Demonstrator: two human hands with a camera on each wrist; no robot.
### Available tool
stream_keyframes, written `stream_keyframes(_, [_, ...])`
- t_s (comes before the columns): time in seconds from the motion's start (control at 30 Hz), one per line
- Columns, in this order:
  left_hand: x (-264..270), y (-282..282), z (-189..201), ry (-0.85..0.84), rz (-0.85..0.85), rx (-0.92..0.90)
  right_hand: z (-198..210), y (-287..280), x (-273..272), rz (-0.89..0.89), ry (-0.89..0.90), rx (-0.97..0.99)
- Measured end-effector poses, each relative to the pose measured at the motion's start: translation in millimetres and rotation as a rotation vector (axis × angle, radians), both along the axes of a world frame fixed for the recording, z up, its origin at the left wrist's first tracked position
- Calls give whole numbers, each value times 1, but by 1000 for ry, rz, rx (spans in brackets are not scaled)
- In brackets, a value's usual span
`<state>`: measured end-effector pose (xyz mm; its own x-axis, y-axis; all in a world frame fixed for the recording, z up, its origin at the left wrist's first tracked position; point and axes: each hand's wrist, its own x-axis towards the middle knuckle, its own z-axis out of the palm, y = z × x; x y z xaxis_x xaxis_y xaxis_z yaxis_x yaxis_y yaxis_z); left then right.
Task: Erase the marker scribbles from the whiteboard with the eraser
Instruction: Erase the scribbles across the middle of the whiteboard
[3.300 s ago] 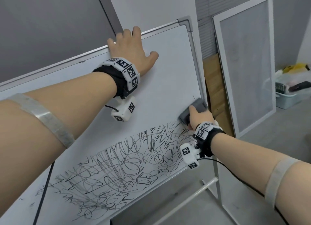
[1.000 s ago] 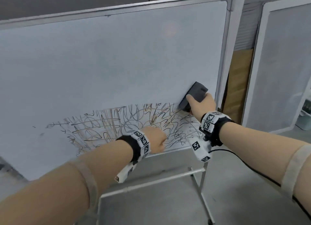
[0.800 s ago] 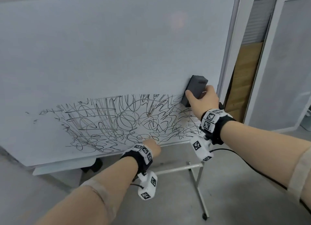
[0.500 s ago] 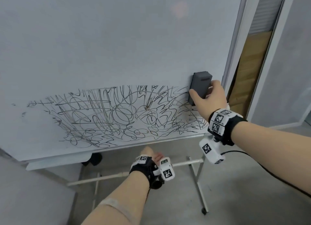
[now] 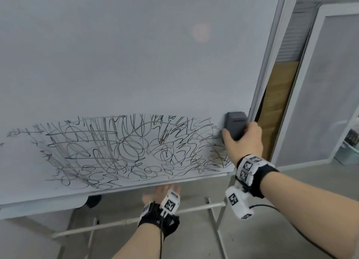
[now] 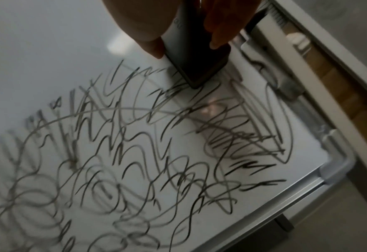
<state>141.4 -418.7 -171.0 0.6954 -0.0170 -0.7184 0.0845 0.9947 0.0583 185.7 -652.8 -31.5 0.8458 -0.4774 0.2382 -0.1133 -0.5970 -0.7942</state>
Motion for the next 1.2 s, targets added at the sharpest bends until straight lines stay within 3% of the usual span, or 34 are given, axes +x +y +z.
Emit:
stream_keyframes(0.17, [0,6,3,45,-26,10,-7,56,-4,209,38,-139])
stream_keyframes(0.5, [-7,6,12,0,-121,29,-6,-18,-4,-88,66,-50])
stream_keyframes(0.73, [-12,7,16,-4,-166,79,-27,33,-18,107,128,-122])
stream_keyframes(1.03, [-20,9,23,-25,-159,48,-23,-13,-14,-109,133,29])
stream_keyframes(1.2, [-21,11,21,-29,-172,56,-19,4,-16,18,87,-52])
